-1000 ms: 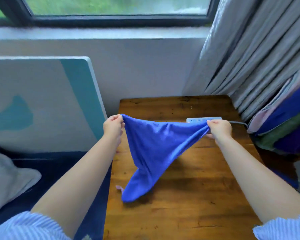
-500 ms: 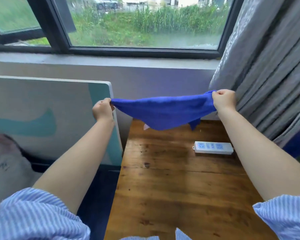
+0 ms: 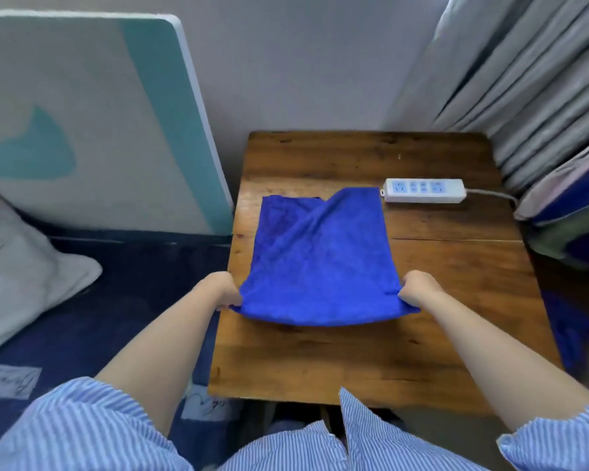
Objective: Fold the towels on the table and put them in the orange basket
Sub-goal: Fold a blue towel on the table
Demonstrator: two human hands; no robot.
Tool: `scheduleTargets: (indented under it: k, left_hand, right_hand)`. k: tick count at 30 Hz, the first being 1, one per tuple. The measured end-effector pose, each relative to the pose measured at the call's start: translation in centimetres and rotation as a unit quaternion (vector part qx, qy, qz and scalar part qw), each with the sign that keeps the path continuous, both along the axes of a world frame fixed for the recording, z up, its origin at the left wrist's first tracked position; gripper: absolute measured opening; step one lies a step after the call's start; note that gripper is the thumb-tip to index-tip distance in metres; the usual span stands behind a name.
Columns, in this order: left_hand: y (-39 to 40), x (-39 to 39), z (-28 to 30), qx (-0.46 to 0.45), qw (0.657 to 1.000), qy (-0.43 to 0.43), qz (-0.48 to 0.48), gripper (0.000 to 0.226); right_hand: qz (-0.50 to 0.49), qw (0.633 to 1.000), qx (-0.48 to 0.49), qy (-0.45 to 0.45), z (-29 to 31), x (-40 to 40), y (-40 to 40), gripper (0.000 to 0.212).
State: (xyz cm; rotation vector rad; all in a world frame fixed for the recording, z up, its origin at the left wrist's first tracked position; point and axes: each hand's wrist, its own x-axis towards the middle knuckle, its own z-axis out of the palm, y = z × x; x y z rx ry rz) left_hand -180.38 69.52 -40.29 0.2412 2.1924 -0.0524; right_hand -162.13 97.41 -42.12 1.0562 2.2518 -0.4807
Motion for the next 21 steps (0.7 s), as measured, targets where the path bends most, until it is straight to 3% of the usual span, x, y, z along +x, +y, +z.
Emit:
scheduleTargets:
  k: [2, 7, 11, 15, 18, 21]
  left_hand:
    - [-0.3, 1.1, -0.9, -0.033, 0.998, -0.02, -0.043, 0.02]
    - [-0.5, 3.6, -2.9, -0.075, 0.989, -0.057, -0.113, 0.018]
    - [-1.2, 5.0, -3.8, -0.149, 0.966, -0.113, -0.179, 0.025]
    - [-1.4, 5.9, -4.1, -0.194, 0.944, -0.198, -0.178, 0.022]
    - [0.5, 5.1, -4.2, -0.127, 0.969, -0.066, -0.199, 0.028]
    - [4.2, 3.3, -3.9, -0.054, 0.974, 0.037, -0.215, 0.018]
  right_hand:
    - [0.008, 1.0, -0.022, -0.003, -1.1, 1.2, -1.1, 0.023]
    - [-0.048, 0.997, -0.018, 0.057, -3.3, 4.7, -3.2, 0.009]
    - [-0.044, 0.998, -0.038, -0.035, -4.2, 7.4, -3.8, 0.012]
    - [-0.052, 0.992, -0.046, -0.104, -4.4, 8.0, -3.0, 0.022]
    - [-0.047, 0.996, -0.017, -0.072, -3.6, 5.7, -1.9, 0.017]
    - [-0.005, 1.0, -0.004, 0.012, -2.6, 2.1, -1.1, 0.012]
